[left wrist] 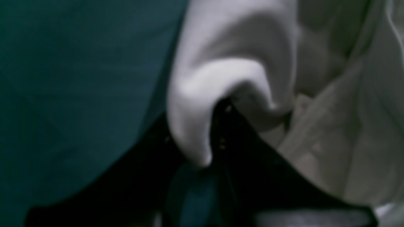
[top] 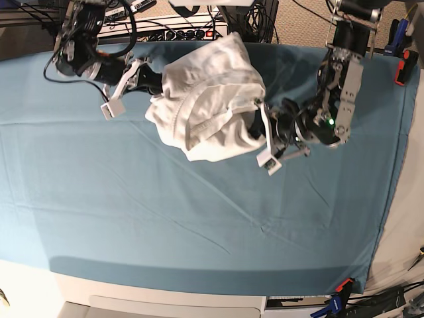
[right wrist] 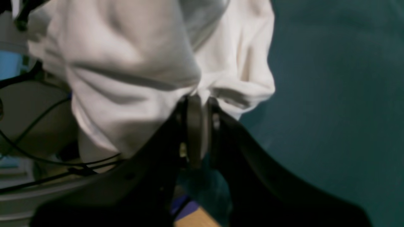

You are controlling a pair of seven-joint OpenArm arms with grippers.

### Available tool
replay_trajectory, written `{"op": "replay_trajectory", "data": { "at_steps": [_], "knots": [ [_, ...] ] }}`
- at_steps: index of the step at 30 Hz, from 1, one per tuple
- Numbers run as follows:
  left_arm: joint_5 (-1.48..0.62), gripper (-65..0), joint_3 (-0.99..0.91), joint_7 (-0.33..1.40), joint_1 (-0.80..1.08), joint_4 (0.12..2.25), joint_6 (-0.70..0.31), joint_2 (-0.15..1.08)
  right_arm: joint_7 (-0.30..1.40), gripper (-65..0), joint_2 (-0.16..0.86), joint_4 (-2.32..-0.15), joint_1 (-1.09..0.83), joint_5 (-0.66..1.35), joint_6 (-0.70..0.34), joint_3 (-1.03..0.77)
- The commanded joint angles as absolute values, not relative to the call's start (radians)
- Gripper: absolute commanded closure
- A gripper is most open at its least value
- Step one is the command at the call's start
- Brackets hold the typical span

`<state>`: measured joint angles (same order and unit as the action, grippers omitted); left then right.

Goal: Fold the T-shirt properly
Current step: 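Lift and fold the bundle over itself with both grippers, then open both grippers and pull them away from the bundle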

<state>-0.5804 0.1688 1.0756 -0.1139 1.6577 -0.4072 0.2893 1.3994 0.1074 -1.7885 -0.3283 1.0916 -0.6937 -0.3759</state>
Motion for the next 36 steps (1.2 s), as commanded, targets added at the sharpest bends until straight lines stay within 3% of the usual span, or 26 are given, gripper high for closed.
{"op": "replay_trajectory", "data": {
  "at_steps": [1,7,19,29,30,32,33,36],
  "knots": [
    [-0.596,0.0,0.161,1.045,-0.154,1.664,-0.400,0.293,1.396,0.0,0.102,-1.816,-0.332,1.110,-0.698,-0.400],
    [-0.606,0.0,0.162,1.027,-0.235,1.624,-0.400,0.287,1.396,0.0,0.040,-1.832,-0.355,1.156,-0.698,-0.469],
    [-0.659,0.0,0.162,1.032,-0.336,1.461,-0.419,0.168,1.396,0.0,-0.040,-1.832,-0.355,1.163,-0.698,-0.420],
    [-0.612,0.0,0.162,1.036,-0.336,1.457,-0.419,0.155,1.396,0.0,-0.049,-1.832,-0.355,1.135,-0.698,-0.440],
    [-0.604,-5.7,0.162,1.039,-0.336,1.457,-0.419,0.157,1.396,-4.1,-0.043,-1.832,-0.355,1.135,-0.698,-0.440],
    [-0.602,-23.0,0.162,1.039,-0.336,1.457,-0.427,0.165,1.396,-19.2,-0.029,-1.832,-0.355,1.135,-0.698,-0.440],
    [-0.602,-28.7,0.162,1.039,-0.337,1.457,-0.445,0.170,1.396,-24.0,-0.019,-1.832,-0.355,1.136,-0.698,-0.440],
    [-0.602,-31.1,0.161,1.039,-0.348,1.457,-0.443,0.194,1.396,-25.4,0.002,-1.833,-0.348,1.166,-0.698,-0.443]
  ]
}}
